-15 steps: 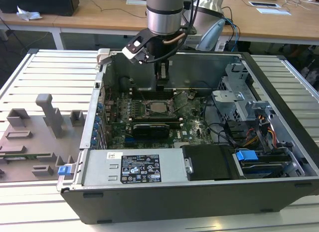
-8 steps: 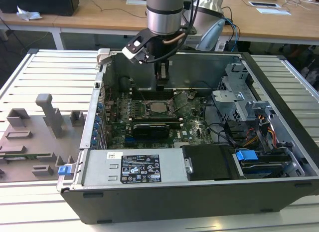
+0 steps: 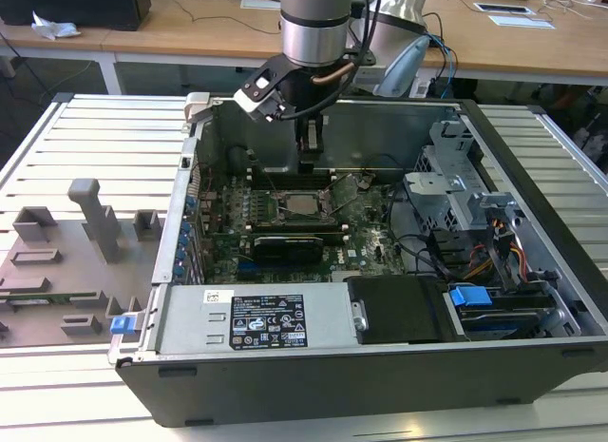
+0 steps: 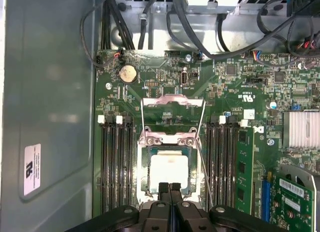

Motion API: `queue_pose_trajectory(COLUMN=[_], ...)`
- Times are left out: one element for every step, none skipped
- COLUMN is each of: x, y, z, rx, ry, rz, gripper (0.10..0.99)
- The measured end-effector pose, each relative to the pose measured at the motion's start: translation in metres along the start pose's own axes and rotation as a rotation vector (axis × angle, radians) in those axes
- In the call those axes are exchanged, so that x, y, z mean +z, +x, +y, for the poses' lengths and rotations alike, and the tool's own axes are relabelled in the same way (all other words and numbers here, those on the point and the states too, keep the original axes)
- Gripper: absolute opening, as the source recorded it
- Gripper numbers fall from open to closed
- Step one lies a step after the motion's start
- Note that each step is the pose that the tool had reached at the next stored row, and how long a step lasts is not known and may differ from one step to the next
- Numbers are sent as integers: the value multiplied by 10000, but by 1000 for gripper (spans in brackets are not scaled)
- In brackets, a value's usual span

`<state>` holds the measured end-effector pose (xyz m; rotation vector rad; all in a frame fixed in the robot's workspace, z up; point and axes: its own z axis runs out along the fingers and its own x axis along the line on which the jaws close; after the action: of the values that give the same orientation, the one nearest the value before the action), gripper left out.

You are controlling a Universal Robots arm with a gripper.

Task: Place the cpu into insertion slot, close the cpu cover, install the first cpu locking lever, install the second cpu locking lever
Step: 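Close the cpu cover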

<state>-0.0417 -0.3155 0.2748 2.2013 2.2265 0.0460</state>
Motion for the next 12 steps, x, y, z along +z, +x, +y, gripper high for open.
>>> queue_pose_trajectory(x=[2,3,4,5,6,7,7,8,9,10,11,11], y=[-1,-1,-1,-2,-3,-3,-3,-3,-3,-4,-5,-5], z=[51,92,126,172,209,227,252,273,289,353,389,406], rx=[-1,-1,0,-2,-1,0,0,-2,-2,-1,-2,-1], ry=[2,5,9,14,18,20,23,26,28,41,50,53], rz=[0,1,-1,-2,-3,-4,-8,-12,-16,-24,-27,-28], gripper=[106,106,106,106,106,106,106,106,106,106,106,106])
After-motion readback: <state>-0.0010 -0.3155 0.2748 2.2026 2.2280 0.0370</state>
